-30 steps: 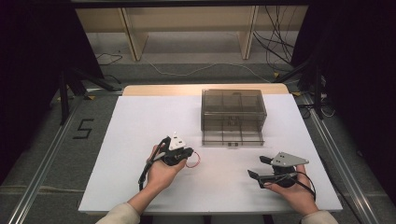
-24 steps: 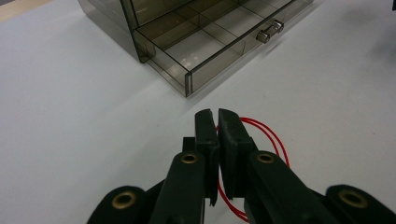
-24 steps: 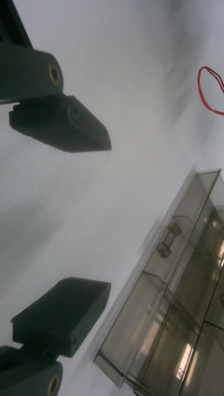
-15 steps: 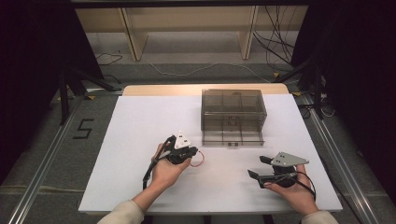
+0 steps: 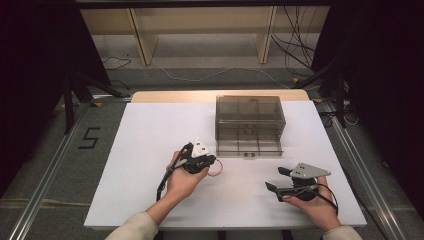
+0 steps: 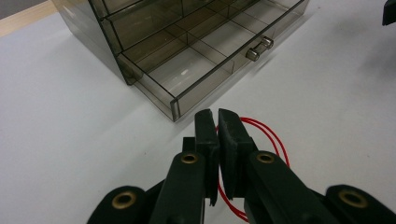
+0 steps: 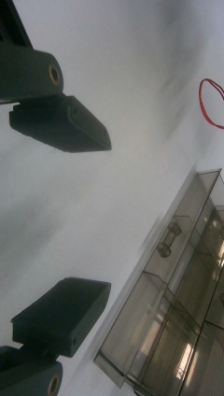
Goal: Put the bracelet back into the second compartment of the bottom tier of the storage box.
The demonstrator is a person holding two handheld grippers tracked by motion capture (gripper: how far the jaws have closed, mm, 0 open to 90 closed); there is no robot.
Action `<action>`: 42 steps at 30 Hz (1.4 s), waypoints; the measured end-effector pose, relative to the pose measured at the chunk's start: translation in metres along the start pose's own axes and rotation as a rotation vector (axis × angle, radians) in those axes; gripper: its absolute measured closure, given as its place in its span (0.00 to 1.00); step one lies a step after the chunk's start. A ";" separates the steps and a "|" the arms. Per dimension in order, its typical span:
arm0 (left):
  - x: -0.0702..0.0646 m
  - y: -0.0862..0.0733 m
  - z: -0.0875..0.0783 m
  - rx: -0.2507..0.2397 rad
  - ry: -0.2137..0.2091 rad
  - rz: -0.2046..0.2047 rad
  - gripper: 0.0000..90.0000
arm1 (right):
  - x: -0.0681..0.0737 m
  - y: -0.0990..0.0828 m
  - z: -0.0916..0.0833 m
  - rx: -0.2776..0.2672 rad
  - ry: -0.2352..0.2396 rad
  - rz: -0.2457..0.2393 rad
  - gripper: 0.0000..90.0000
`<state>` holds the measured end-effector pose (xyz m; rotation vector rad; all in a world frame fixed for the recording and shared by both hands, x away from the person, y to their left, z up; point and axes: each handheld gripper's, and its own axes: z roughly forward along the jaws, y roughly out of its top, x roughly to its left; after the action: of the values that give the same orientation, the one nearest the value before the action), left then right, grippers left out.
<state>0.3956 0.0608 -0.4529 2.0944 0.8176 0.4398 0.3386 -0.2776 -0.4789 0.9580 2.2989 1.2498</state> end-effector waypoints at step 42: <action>-0.015 0.027 0.020 -0.024 -0.021 0.050 0.97 | -0.001 0.000 0.000 0.002 0.002 -0.003 0.30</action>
<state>0.4069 0.0265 -0.4434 2.0977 0.7459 0.4514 0.3387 -0.2782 -0.4791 0.9549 2.3023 1.2477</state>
